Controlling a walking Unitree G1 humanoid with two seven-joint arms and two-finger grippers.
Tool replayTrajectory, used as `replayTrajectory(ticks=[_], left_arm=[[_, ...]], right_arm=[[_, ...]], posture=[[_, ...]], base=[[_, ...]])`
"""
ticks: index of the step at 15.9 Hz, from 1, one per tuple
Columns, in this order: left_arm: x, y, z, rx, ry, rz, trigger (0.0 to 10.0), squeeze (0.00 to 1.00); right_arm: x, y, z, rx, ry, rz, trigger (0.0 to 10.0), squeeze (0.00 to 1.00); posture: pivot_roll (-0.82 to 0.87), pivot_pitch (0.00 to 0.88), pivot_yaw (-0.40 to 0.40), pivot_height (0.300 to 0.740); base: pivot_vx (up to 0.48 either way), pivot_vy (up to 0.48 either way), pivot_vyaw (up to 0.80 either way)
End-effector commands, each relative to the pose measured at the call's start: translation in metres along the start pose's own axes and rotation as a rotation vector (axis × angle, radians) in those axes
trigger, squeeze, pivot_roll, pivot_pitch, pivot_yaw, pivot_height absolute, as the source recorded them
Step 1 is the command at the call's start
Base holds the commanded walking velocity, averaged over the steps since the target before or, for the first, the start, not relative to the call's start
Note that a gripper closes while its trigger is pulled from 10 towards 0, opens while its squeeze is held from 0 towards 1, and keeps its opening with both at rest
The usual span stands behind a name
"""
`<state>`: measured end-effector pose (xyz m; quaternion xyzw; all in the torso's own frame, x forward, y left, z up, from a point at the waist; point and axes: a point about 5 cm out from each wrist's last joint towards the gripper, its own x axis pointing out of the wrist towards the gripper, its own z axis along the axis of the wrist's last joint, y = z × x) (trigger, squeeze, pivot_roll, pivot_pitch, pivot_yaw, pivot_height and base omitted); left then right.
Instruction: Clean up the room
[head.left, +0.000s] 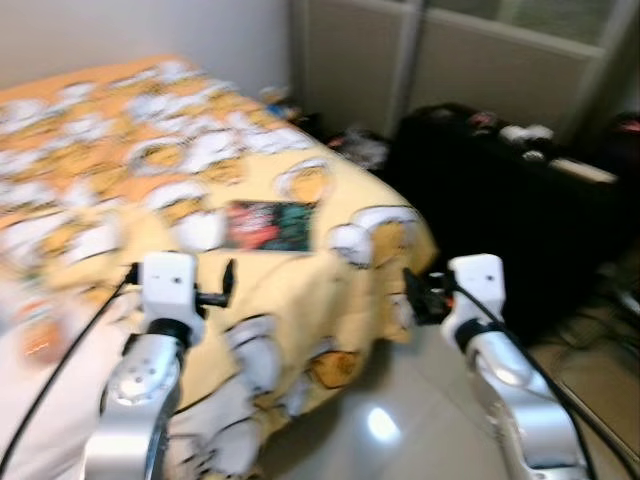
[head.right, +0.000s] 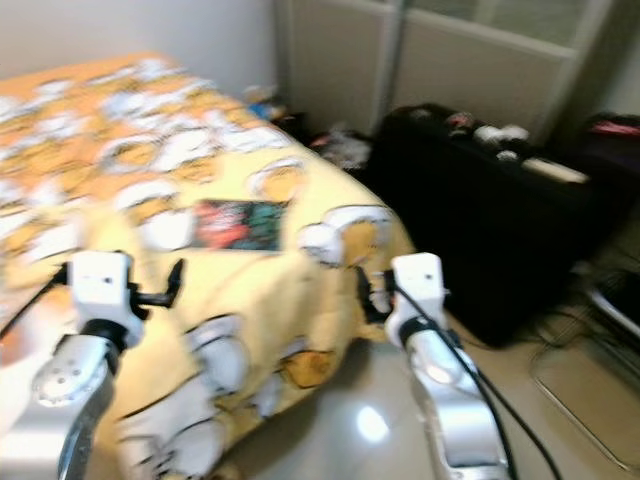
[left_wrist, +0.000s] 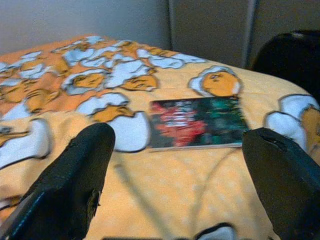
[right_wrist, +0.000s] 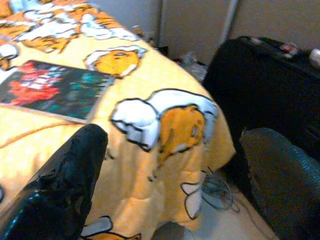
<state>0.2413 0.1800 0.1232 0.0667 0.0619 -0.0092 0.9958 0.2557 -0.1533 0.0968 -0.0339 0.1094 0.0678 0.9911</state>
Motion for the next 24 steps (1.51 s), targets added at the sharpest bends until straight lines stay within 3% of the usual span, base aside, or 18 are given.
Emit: replayTrajectory(ticks=[1, 10, 13, 15, 16, 17, 19, 20, 24], left_arm=[[0.0, 0.004, 0.0, 0.008, 0.0, 0.025, 10.0, 0.0], [-0.005, 0.003, -0.002, 0.02, 0.01, 0.035, 10.0, 0.0], [-0.004, 0.004, 0.001, 0.054, -0.006, 0.039, 10.0, 0.0], [-0.002, 0.003, 0.0, -0.024, 0.011, 0.054, 10.0, 0.0], [-0.002, 0.004, 0.0, -0.024, 0.021, 0.056, 10.0, 0.0], [-0.001, 0.005, 0.0, -0.001, 0.019, 0.058, 10.0, 0.0], [0.001, 0.006, 0.001, 0.047, 0.004, 0.048, 10.0, 0.0], [0.003, 0.006, 0.003, 0.048, -0.002, 0.035, 10.0, 0.0], [0.006, 0.004, 0.005, 0.038, -0.004, 0.015, 10.0, 0.0]], right_arm=[[0.003, 0.005, 0.007, -0.005, -0.024, 0.025, 10.0, 1.0], [0.006, 0.012, 0.006, -0.007, -0.016, 0.08, 10.0, 1.0], [0.008, 0.012, 0.006, -0.006, -0.016, 0.084, 10.0, 1.0], [0.009, 0.009, 0.008, 0.033, -0.004, 0.056, 10.0, 1.0], [0.01, 0.01, 0.009, 0.039, -0.005, 0.057, 10.0, 0.95], [0.01, 0.01, 0.01, 0.042, -0.005, 0.058, 10.0, 0.71], [0.011, 0.012, 0.011, 0.044, -0.007, 0.057, 10.0, 0.42], [0.012, 0.014, 0.012, 0.041, -0.014, 0.057, 10.0, 0.0], [0.015, 0.015, 0.011, 0.038, 0.009, 0.057, 10.0, 0.0]], posture=[[-0.06, 0.0, 0.007, 0.74], [-0.03, 0.0, -0.013, 0.74], [-0.03, 0.0, -0.017, 0.74], [-0.04, 0.0, -0.018, 0.74], [-0.04, 0.0, -0.019, 0.74], [-0.04, 0.0, -0.018, 0.74], [-0.04, 0.0, -0.013, 0.74], [-0.04, 0.0, -0.009, 0.74], [-0.04, 0.0, -0.004, 0.74]], base=[[0.0, 0.315, 0.8], [0.0, 0.313, 0.8], [0.0, -0.32, 0.8], [0.0, 0.0, 0.0], [0.0, 0.0, 0.0], [0.0, 0.0, 0.0], [0.0, 0.0, 0.0], [0.277, 0.0, 0.0], [0.308, 0.0, -0.4]])
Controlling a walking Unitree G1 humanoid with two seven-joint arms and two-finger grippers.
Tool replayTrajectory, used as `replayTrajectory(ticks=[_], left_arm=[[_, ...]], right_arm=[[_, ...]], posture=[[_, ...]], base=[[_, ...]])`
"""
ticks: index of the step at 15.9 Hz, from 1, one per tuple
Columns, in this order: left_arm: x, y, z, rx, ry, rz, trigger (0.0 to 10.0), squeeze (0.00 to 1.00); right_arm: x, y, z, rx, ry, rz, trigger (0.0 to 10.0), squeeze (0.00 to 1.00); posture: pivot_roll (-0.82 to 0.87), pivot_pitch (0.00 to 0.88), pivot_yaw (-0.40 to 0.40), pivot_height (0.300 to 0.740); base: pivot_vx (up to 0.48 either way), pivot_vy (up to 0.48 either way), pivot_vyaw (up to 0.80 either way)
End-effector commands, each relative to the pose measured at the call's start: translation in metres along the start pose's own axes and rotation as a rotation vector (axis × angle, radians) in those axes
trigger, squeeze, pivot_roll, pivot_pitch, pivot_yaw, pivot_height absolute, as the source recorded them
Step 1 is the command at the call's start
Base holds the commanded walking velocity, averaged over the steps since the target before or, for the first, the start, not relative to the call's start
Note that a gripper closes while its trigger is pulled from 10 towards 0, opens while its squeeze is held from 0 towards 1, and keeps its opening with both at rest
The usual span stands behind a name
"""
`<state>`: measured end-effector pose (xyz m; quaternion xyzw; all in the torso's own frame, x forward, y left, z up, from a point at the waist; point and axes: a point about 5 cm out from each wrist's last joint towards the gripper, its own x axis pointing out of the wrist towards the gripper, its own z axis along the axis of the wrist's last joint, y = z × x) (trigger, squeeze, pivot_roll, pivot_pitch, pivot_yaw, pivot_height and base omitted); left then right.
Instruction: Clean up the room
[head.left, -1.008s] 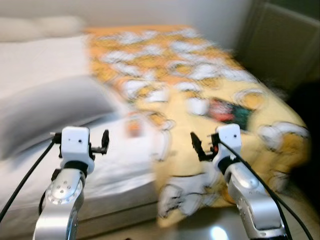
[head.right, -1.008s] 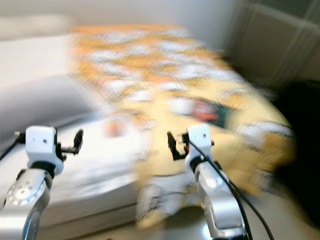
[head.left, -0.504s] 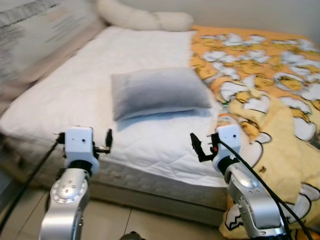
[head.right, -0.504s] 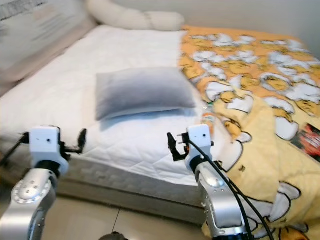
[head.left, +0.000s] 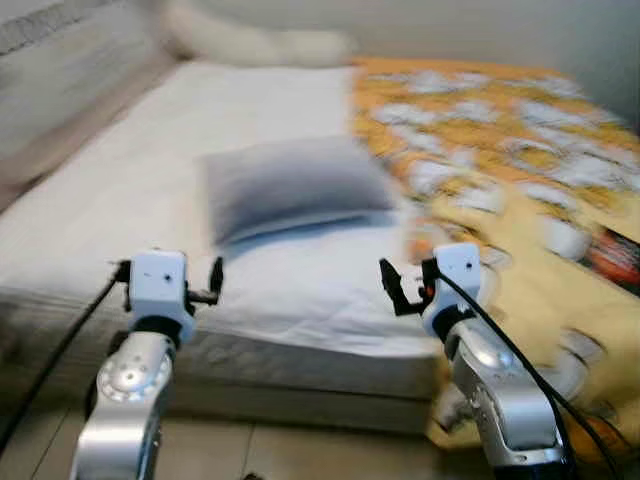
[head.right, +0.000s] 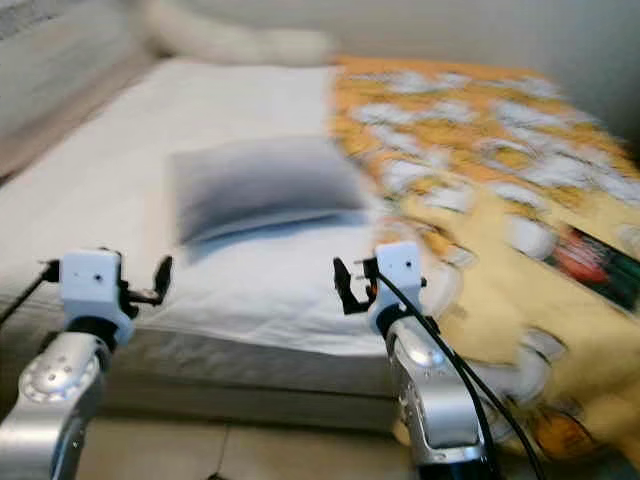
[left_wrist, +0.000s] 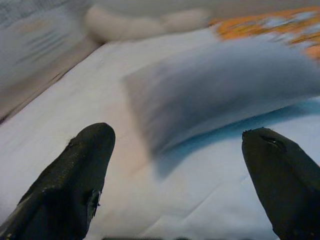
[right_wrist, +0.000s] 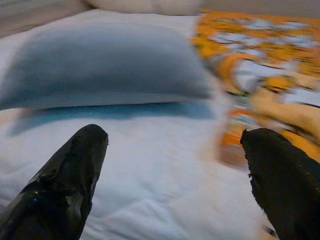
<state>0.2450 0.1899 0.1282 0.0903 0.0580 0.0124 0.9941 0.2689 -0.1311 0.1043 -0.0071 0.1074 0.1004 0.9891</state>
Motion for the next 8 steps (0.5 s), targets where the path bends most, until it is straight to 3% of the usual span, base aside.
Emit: replayTrajectory(ticks=[1, 8], left_arm=[[0.0022, -0.008, 0.0008, -0.001, -0.001, -0.042, 10.0, 0.0], [0.002, -0.0094, -0.0001, -0.009, 0.003, -0.048, 10.0, 0.0]], right_arm=[[0.0012, -0.0067, -0.0012, -0.01, 0.017, -0.024, 10.0, 0.0], [0.0055, -0.0095, 0.0, -0.033, 0.028, -0.025, 10.0, 0.0]], posture=[[-0.04, 0.0, -0.004, 0.74], [-0.04, 0.0, -0.011, 0.74]], base=[[0.307, 0.0, 0.0], [0.307, 0.0, 0.0]])
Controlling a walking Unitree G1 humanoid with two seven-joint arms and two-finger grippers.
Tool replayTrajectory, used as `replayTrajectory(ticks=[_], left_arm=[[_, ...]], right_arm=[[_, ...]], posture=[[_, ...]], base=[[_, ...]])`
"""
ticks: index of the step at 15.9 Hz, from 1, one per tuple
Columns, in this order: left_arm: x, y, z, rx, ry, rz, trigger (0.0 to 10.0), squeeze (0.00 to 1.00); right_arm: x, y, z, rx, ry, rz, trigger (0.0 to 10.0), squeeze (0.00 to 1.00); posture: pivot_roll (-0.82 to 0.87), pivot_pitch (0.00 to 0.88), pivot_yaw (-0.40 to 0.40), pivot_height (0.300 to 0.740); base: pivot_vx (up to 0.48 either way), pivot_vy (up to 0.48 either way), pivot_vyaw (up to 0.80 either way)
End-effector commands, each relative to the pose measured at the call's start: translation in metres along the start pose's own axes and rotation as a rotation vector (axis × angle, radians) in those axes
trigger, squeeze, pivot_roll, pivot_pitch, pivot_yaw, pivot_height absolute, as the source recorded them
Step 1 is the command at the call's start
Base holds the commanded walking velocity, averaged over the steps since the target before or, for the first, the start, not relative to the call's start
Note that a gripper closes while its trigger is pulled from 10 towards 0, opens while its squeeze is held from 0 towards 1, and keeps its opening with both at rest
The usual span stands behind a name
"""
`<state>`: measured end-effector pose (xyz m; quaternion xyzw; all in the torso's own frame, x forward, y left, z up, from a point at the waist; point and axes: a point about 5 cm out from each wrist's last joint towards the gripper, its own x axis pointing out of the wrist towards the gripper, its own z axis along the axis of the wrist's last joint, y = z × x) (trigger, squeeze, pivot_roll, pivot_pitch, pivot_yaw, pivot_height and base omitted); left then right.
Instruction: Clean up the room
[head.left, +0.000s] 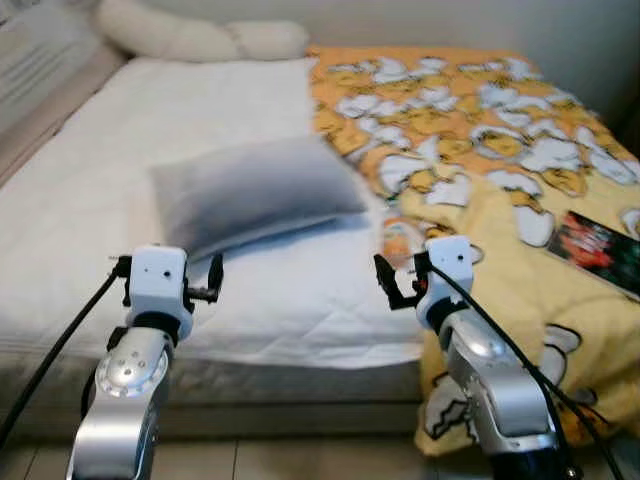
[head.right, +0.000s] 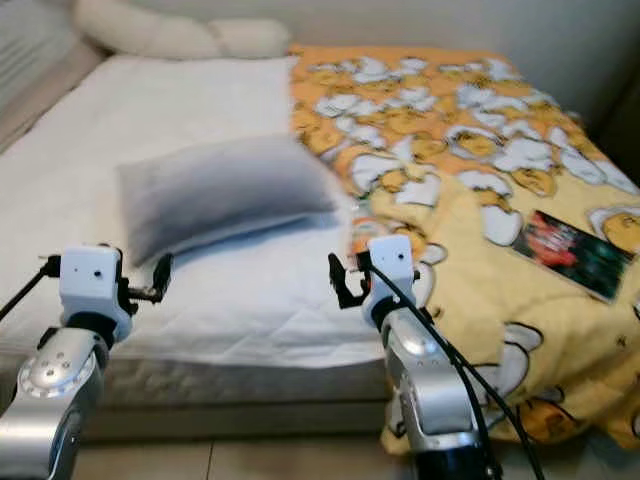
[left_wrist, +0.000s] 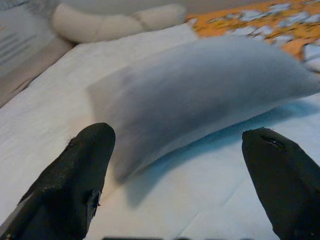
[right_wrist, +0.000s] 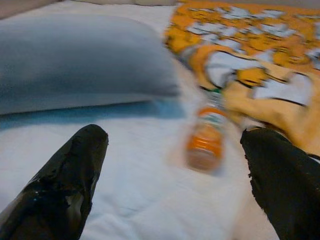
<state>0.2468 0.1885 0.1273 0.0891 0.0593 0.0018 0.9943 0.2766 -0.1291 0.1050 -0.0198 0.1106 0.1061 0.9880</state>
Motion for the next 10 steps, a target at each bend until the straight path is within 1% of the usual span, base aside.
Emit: replayTrajectory(ticks=[1, 10], left_arm=[[0.0003, -0.0079, 0.0002, -0.008, 0.002, -0.026, 10.0, 0.0], [0.0005, -0.013, -0.0007, -0.001, 0.003, -0.045, 10.0, 0.0]], right_arm=[[-0.0022, -0.0098, -0.0027, -0.007, 0.02, -0.033, 10.0, 0.0], [0.0006, -0.0106, -0.0014, -0.015, 0.025, -0.029, 10.0, 0.0]], posture=[[-0.04, 0.0, -0.011, 0.74], [-0.04, 0.0, -0.012, 0.74]], base=[[0.307, 0.0, 0.0], [0.295, 0.0, 0.0]])
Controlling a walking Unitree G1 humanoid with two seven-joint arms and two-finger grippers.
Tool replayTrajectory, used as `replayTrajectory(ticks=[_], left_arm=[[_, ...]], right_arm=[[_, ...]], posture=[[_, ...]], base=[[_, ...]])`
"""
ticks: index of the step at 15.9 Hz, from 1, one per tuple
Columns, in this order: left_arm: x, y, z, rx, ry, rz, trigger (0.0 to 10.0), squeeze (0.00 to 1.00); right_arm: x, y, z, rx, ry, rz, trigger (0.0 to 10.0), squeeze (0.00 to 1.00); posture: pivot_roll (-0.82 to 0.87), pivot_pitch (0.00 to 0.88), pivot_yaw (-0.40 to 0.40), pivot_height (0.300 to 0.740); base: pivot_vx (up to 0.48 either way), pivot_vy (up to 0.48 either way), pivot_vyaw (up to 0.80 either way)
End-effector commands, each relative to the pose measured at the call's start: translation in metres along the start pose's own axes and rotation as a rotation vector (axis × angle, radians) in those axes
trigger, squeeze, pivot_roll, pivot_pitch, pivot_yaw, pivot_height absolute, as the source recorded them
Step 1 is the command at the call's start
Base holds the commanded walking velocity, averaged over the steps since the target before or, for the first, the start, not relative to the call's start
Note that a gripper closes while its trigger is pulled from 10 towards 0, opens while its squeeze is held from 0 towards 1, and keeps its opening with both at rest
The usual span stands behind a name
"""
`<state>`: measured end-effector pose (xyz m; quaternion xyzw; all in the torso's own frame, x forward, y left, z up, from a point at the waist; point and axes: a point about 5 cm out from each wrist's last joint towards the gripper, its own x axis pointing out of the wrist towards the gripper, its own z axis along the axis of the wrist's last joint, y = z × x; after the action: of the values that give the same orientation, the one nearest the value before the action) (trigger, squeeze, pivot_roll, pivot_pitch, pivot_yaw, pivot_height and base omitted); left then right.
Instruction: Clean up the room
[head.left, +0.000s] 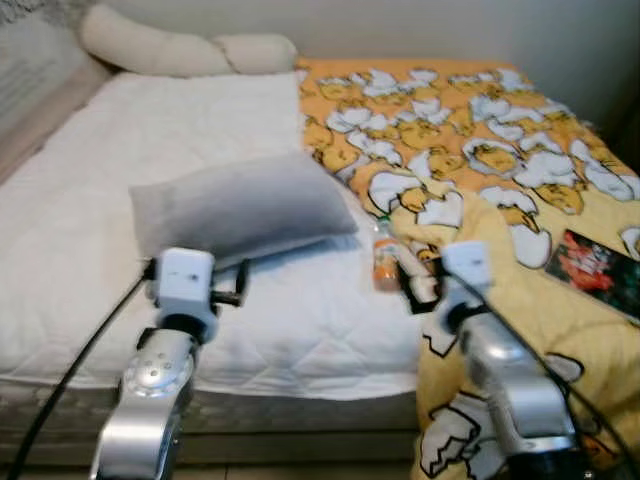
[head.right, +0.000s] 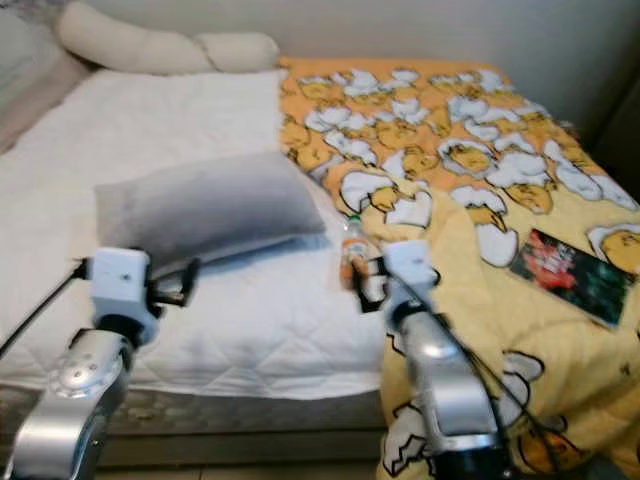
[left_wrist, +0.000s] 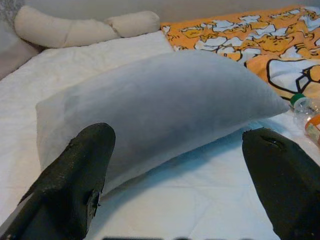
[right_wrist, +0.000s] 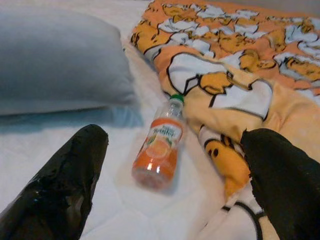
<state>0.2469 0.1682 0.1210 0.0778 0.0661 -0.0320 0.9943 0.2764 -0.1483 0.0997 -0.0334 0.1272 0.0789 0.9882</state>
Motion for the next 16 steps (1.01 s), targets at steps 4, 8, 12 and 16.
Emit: replayTrajectory(ticks=[4, 8, 12, 16], left_arm=[[0.0, 0.008, 0.002, 0.02, -0.004, 0.019, 10.0, 0.0], [0.002, 0.005, 0.001, 0.035, 0.006, -0.003, 10.0, 0.0], [0.004, -0.003, 0.008, 0.057, -0.002, -0.159, 10.0, 0.0], [0.001, -0.011, 0.019, 0.123, 0.005, -0.369, 10.0, 0.0]], right_arm=[[0.004, 0.009, 0.002, 0.012, 0.012, 0.021, 10.0, 0.0], [0.015, 0.011, 0.005, -0.012, 0.034, 0.029, 10.0, 0.0], [0.044, 0.003, -0.003, -0.049, 0.197, -0.03, 10.0, 0.0], [0.083, -0.011, 0.007, -0.022, 0.287, -0.089, 10.0, 1.0]], posture=[[-0.04, 0.0, -0.007, 0.74], [-0.04, 0.0, -0.002, 0.74], [-0.03, 0.0, 0.005, 0.74], [0.0, 0.033, 0.022, 0.74]], base=[[0.279, 0.0, -0.15], [0.0, 0.0, 0.0], [0.0, 0.0, 0.0], [0.0, 0.0, 0.0]])
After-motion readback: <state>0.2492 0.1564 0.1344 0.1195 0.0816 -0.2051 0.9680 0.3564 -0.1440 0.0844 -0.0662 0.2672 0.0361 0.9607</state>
